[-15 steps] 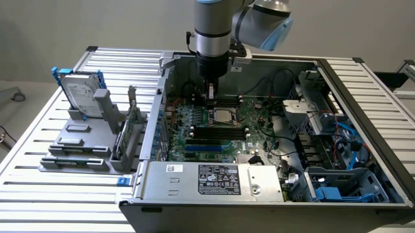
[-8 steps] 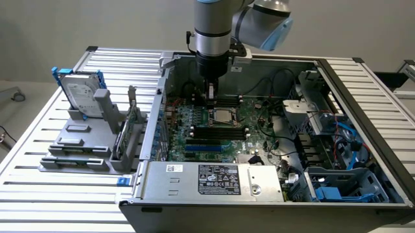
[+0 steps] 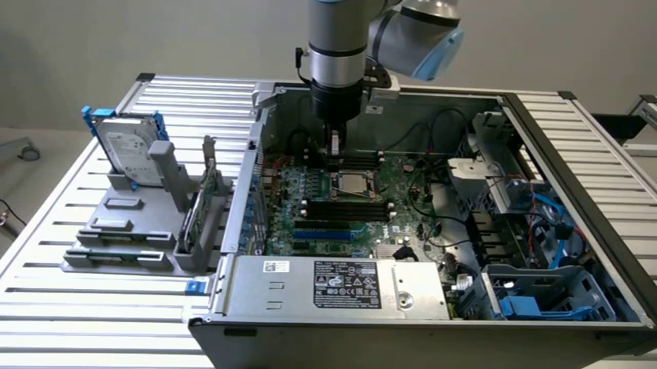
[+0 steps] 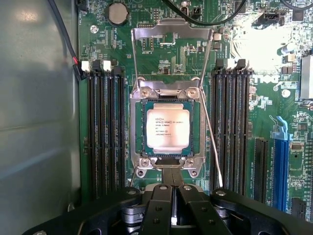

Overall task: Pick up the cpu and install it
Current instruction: 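Close the cpu cover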

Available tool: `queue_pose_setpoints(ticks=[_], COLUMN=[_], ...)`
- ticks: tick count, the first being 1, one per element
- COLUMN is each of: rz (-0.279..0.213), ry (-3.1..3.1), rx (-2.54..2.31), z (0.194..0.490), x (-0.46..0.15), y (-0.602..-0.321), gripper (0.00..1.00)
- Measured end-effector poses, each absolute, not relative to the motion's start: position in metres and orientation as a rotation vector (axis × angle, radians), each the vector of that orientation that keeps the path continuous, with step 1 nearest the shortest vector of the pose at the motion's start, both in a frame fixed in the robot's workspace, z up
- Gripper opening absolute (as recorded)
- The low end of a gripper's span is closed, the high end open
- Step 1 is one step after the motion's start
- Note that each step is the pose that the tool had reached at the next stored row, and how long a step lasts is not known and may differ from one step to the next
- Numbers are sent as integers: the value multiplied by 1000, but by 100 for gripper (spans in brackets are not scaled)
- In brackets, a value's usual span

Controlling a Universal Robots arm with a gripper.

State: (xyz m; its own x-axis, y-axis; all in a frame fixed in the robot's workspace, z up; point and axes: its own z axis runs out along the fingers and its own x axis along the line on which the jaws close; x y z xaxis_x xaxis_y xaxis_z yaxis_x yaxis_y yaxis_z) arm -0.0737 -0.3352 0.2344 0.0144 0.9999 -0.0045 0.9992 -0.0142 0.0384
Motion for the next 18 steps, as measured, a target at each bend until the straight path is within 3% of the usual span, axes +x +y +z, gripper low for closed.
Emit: queue_pose_setpoints(ticks=[18], rz=[36], ry=[2184], rx=[2216], z=[250], x=[-11], y=[-335], gripper=[11])
